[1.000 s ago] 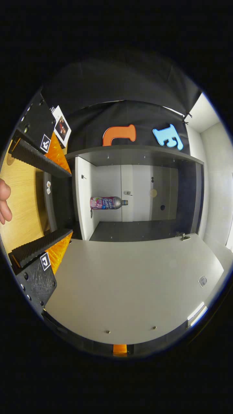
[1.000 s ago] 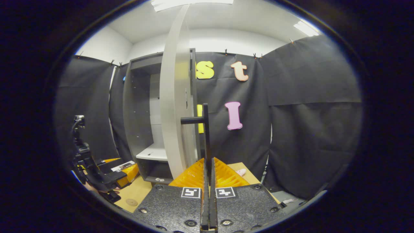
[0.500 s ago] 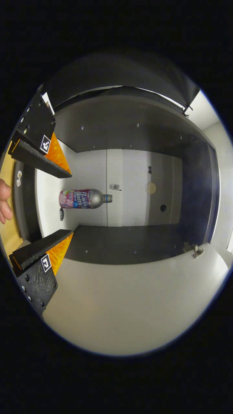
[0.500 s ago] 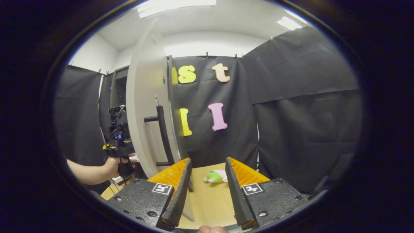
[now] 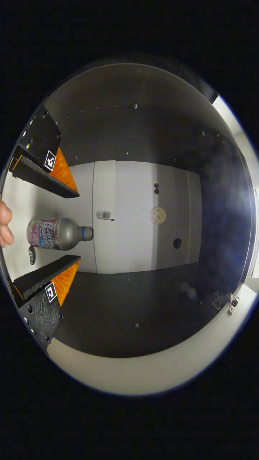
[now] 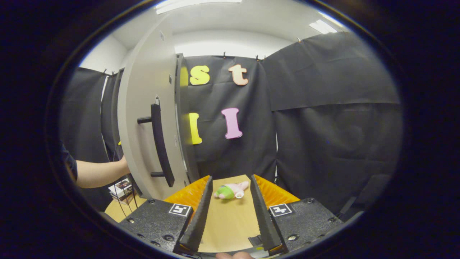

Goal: Open the cabinet door with the right hand, grasp the bottle in the cabinet with the left hand and place it on the coaster, then close the cabinet door with the right hand.

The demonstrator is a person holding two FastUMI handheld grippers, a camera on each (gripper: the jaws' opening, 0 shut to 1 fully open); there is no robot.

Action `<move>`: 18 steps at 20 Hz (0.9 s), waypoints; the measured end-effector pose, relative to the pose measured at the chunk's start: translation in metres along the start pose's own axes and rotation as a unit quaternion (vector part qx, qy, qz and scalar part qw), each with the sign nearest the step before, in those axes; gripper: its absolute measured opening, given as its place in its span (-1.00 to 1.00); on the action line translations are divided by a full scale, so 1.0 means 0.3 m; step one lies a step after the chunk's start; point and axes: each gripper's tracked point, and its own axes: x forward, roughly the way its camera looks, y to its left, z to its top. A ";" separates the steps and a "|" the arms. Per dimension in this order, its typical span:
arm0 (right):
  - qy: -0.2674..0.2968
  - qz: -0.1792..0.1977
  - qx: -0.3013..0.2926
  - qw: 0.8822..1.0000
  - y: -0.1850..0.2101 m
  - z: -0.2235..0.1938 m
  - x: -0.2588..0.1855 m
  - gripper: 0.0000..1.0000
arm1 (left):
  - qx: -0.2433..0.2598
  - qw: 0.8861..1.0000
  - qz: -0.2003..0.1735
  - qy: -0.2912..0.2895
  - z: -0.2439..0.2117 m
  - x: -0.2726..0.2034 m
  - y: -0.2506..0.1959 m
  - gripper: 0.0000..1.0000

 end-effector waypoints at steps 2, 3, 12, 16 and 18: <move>0.005 0.007 -0.010 1.000 0.034 0.002 0.014 0.31 | 0.005 1.000 0.000 0.004 -0.007 0.038 -0.003 0.93; 0.005 0.010 -0.015 1.000 0.044 0.001 0.017 0.31 | 0.008 1.000 -0.001 0.008 -0.016 0.054 -0.008 0.93; 0.007 0.021 -0.039 0.999 0.095 0.026 0.049 0.31 | 0.005 0.999 -0.013 0.046 -0.137 0.145 -0.066 0.93; 0.009 0.019 -0.043 0.999 0.098 0.030 0.065 0.31 | -0.014 0.999 -0.001 0.051 -0.150 0.167 -0.038 0.76; 0.008 0.020 -0.047 0.999 0.101 0.037 0.068 0.31 | -0.021 0.998 0.005 0.053 -0.149 0.170 -0.027 0.58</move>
